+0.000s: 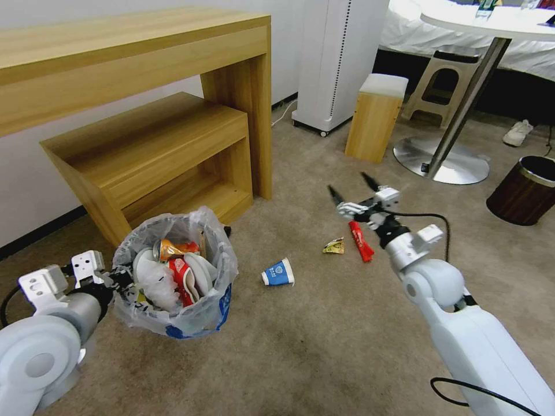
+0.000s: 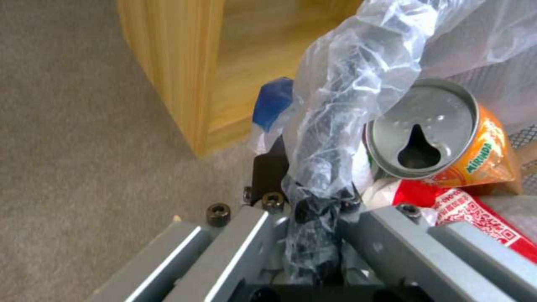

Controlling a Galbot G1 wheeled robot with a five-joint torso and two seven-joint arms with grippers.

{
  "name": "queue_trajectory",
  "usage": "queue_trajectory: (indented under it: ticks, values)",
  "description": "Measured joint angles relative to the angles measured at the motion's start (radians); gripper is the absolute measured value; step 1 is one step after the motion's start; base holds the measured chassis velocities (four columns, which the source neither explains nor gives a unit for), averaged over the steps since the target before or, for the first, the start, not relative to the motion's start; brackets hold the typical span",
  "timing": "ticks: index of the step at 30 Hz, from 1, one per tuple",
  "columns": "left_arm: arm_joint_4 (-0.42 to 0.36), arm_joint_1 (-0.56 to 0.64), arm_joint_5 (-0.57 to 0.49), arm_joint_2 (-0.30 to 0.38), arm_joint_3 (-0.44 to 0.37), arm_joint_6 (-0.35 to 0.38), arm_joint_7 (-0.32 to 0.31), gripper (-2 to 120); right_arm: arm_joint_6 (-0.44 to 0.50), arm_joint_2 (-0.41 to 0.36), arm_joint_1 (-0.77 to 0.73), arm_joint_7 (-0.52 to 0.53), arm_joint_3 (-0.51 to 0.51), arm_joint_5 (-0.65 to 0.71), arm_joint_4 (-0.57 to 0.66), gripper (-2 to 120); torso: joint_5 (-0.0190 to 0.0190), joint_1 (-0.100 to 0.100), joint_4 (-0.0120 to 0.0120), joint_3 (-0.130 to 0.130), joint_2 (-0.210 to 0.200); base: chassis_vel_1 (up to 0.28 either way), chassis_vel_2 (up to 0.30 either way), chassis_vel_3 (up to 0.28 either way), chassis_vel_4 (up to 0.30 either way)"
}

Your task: Pick up the trash bin and place the garbage on the floor into it.

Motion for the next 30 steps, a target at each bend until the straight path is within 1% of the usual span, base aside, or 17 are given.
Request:
queue_trajectory:
  ticks: [4,12,21,30]
  values:
    - [-0.002,0.001,-0.011,0.002,-0.014,0.001,0.015,1,0.006,0.02,-0.056,0.019,0.061,-0.006,0.025,100,-0.0001,0.0,-0.0001,0.0,0.0,0.0,0.0,0.0,0.0]
    - [-0.012,0.018,0.0,-0.009,-0.015,0.004,0.023,1,0.027,0.027,-0.127,0.053,0.111,0.001,0.048,100,-0.0001,0.0,0.0,0.0,0.0,0.0,0.0,0.0,0.0]
    - [-0.027,0.034,0.023,-0.014,-0.002,0.005,0.032,1,0.037,0.027,-0.135,0.067,0.1,0.021,0.058,100,-0.0002,0.0,0.0001,0.0,0.0,-0.014,0.024,0.03,-0.02]
    - [-0.03,0.034,0.027,-0.017,0.003,0.007,0.034,1,0.049,0.028,-0.106,0.065,0.065,0.021,0.035,100,0.0001,0.0,0.0001,0.0,0.0,-0.19,0.193,0.196,-0.197]
